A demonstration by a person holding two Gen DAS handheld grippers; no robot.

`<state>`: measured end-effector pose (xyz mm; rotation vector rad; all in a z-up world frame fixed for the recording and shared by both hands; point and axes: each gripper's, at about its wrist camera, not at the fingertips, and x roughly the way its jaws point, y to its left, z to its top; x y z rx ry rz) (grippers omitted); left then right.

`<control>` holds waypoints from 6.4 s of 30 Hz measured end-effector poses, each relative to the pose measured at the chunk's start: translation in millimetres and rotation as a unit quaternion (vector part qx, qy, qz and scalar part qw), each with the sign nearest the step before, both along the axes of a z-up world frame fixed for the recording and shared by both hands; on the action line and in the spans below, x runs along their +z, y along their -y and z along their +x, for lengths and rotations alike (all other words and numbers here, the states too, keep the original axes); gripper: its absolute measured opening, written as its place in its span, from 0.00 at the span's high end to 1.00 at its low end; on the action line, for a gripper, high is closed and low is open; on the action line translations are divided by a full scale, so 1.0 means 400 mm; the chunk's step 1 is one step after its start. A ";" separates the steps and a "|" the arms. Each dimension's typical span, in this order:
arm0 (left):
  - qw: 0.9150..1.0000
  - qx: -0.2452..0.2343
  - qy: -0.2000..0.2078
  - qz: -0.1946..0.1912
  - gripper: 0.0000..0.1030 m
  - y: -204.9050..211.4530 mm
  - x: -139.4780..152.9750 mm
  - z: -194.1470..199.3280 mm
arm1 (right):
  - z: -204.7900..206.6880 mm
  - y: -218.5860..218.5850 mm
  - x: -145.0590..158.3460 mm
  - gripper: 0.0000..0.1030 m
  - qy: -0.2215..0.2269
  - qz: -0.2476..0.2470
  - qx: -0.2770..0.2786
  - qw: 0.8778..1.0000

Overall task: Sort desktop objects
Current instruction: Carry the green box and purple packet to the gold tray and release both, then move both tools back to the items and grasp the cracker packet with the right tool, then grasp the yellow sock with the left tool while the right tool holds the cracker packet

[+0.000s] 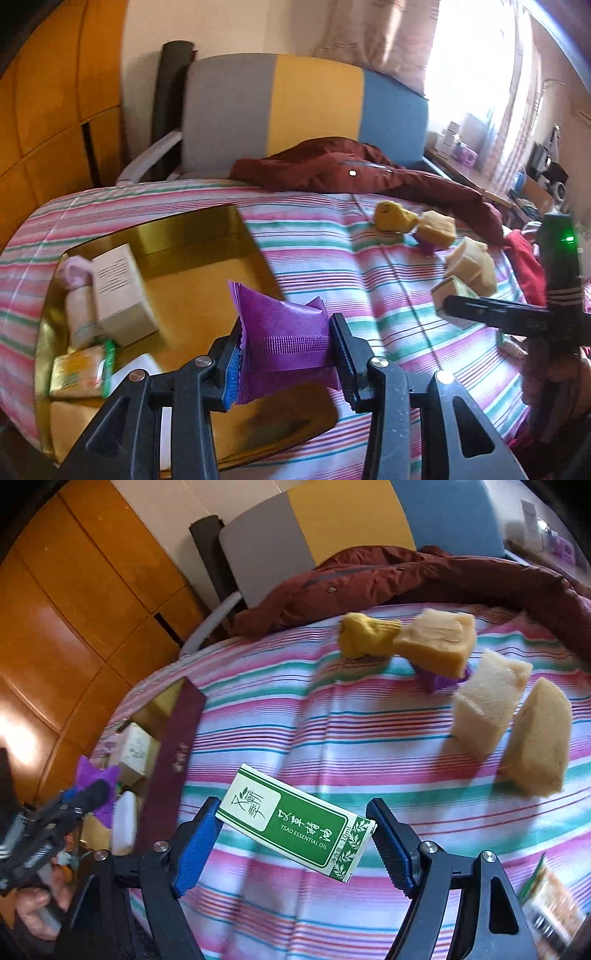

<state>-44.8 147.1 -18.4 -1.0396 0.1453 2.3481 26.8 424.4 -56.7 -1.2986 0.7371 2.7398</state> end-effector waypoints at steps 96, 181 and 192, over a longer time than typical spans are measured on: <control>0.992 0.115 -0.058 -0.001 0.48 0.317 0.038 0.043 | -0.008 0.390 0.080 0.00 -0.030 0.061 0.045 0.997; 0.988 -0.094 0.118 0.015 0.45 -0.396 -0.021 -0.103 | 0.124 -0.160 -0.081 0.31 0.156 0.129 0.038 0.979; 0.978 -0.074 0.188 0.049 0.45 -0.512 -0.062 -0.240 | 0.116 -0.172 -0.088 0.21 0.151 0.105 0.038 0.982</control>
